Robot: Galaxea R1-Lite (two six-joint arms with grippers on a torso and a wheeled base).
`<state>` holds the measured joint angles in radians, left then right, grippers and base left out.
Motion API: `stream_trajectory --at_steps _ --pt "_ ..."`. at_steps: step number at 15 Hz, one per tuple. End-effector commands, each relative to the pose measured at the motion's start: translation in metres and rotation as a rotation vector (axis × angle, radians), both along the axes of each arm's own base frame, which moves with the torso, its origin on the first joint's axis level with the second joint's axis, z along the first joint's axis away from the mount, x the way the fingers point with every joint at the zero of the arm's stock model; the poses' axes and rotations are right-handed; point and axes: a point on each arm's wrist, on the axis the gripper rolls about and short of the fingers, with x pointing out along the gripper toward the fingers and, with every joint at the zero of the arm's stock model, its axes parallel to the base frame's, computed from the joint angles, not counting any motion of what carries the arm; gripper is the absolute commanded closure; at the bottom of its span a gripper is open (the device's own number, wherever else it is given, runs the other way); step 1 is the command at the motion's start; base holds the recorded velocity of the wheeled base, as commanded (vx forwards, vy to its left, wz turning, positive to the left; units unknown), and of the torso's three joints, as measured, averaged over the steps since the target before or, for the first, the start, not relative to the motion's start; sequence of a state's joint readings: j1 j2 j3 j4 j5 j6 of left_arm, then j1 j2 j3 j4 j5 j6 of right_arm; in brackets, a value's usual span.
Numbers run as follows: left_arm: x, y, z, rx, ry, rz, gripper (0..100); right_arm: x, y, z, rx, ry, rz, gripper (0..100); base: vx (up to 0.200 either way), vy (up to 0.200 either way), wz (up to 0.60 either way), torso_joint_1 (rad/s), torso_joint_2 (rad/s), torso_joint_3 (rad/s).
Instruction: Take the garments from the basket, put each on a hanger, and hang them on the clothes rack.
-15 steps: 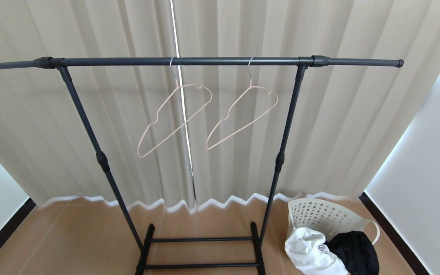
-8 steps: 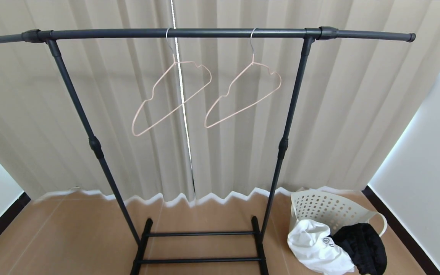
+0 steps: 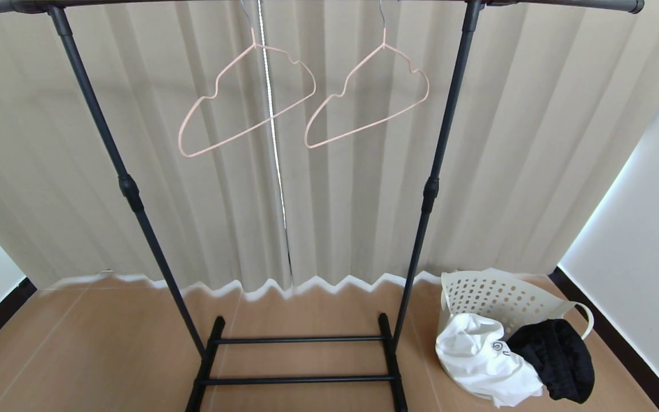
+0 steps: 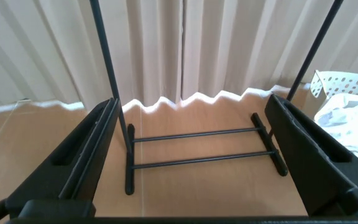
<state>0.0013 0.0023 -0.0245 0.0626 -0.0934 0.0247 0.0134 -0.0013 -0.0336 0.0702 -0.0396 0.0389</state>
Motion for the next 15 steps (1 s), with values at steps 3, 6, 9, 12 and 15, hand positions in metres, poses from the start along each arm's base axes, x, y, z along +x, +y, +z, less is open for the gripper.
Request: stream_trajectory --at_steps 3,6,9,12,15 --pt "0.0000 0.0000 0.0000 0.001 0.001 0.000 0 0.0001 0.0000 0.0000 -0.001 0.002 0.000 0 0.000 0.000 0.00 -0.105 0.47 0.365" --pt "0.0000 0.0000 0.0000 0.000 0.001 0.000 0 0.0001 0.0000 0.0000 -0.001 0.002 0.000 0 0.000 0.000 0.00 -0.066 0.46 0.382" --pt "0.0000 0.0000 0.0000 0.001 0.001 0.000 0 0.0001 0.0000 0.0000 -0.001 0.002 0.000 0 0.000 0.000 0.00 -0.031 0.44 0.409" --pt "0.0000 0.0000 0.0000 0.000 0.001 0.000 0 0.0001 0.0000 0.0000 -0.001 0.002 0.000 0 0.000 0.000 0.00 -0.002 0.22 0.225" --pt "0.0001 0.0000 0.0002 0.000 -0.001 0.000 0 0.0001 0.0000 0.0000 -0.001 0.002 0.000 0 0.000 0.000 0.00 -0.002 0.12 0.121"
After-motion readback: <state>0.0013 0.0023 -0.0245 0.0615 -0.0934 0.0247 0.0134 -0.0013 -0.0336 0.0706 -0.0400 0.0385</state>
